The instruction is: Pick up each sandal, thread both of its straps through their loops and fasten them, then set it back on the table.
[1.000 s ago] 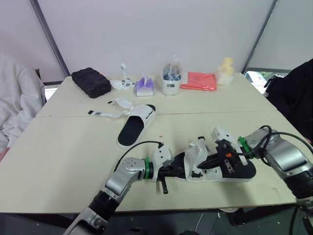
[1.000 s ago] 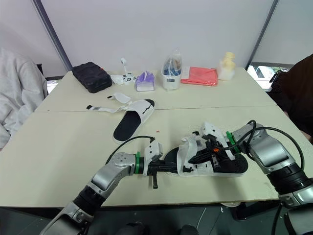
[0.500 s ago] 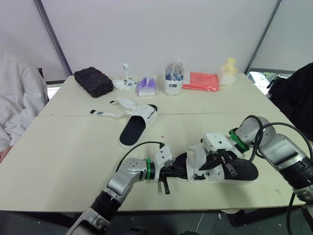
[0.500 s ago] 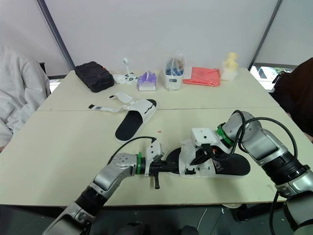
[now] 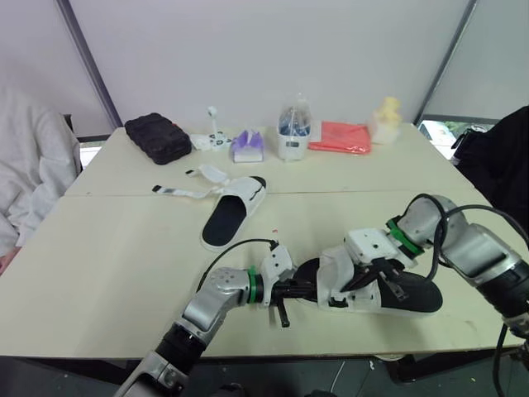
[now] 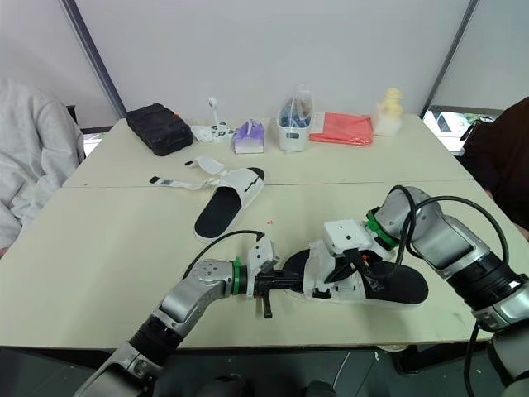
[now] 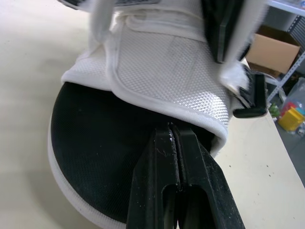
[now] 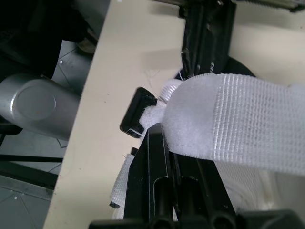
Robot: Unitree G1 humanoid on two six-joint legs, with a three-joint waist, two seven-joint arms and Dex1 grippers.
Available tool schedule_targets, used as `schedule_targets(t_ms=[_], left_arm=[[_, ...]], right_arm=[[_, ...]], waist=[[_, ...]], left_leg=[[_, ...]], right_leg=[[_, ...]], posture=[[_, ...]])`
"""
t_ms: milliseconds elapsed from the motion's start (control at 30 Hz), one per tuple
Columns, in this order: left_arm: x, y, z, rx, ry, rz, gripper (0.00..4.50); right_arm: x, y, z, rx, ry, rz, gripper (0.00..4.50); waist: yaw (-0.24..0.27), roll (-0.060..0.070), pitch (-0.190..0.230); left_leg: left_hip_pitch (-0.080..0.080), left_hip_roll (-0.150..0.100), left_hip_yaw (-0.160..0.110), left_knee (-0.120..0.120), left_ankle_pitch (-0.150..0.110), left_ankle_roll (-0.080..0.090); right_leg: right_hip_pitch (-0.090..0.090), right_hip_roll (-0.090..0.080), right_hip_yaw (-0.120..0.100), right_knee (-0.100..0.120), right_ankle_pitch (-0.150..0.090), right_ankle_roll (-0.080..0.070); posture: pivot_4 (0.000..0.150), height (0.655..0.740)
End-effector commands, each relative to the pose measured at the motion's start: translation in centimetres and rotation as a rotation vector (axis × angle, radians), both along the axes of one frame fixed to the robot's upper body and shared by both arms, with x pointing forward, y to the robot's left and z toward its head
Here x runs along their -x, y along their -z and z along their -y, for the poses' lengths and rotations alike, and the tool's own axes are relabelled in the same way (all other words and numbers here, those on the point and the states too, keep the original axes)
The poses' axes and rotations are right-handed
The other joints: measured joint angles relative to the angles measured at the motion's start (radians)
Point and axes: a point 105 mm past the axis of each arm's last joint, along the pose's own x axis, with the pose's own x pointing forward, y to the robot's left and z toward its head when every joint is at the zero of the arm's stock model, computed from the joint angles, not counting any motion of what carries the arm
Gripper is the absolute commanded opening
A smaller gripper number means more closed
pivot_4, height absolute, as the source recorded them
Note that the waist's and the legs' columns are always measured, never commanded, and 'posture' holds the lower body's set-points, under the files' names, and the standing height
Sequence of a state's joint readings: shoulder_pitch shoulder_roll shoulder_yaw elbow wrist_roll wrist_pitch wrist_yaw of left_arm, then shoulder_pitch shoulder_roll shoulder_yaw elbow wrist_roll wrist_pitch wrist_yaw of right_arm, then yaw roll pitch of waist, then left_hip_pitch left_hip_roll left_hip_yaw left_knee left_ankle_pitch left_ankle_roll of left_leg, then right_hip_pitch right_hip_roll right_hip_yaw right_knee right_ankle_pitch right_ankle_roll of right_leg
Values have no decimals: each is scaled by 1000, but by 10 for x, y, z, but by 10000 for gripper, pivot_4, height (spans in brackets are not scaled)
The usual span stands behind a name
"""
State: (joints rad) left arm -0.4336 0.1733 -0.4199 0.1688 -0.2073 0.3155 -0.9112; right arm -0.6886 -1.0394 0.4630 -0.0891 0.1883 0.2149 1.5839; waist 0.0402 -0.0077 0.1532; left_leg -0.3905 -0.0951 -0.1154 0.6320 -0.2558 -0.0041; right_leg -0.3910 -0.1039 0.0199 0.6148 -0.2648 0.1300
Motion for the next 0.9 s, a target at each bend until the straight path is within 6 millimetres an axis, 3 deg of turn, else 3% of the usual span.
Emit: schedule_targets(t_ms=[33, 367, 467, 567, 767, 900], left_arm=[[-6, 25, -15, -80, -80, -62, 0], [-6, 25, -12, -80, -63, -62, 0], [-4, 24, -11, -79, -42, -62, 0], [-2, 24, -9, -83, -4, -55, 0], [3, 18, -3, -71, 74, -58, 0], [4, 18, -2, -72, 95, -61, 0]], right_arm=[[8, 8, -1, 19, -19, -47, 213], [2, 5, 3, -14, 60, -37, 213], [-5, -13, 10, -114, 193, -23, 8057], [-6, -34, 20, -201, 332, -20, 22891], [10, -70, 50, -386, 660, -59, 22891], [47, -65, 44, -479, 743, -246, 22891]], waist=[[-1, 0, 0], [0, 0, 0], [2, 0, 0], [2, 0, 0], [2, 0, 0], [3, 0, 0]], left_leg=[[0, 0, 0, 0, 0, 0], [0, 0, 0, 1, 0, 0], [0, 0, 0, 1, 0, 0], [0, 0, 0, 1, 0, 0], [-2, 0, 0, 0, 0, 0], [-3, 1, 0, -1, 0, 0]], right_leg=[[0, 0, 0, 0, 0, 0], [1, 0, 0, 0, 0, 0], [1, 0, 0, 0, 0, 0], [0, 0, 0, 0, 0, 0], [-2, 0, 0, 0, 0, 0], [-2, -1, 0, 0, 0, 0]], posture=[[1500, 7400], [1500, 7400], [1500, 7400], [1500, 7400], [1500, 7400], [1500, 7400]])
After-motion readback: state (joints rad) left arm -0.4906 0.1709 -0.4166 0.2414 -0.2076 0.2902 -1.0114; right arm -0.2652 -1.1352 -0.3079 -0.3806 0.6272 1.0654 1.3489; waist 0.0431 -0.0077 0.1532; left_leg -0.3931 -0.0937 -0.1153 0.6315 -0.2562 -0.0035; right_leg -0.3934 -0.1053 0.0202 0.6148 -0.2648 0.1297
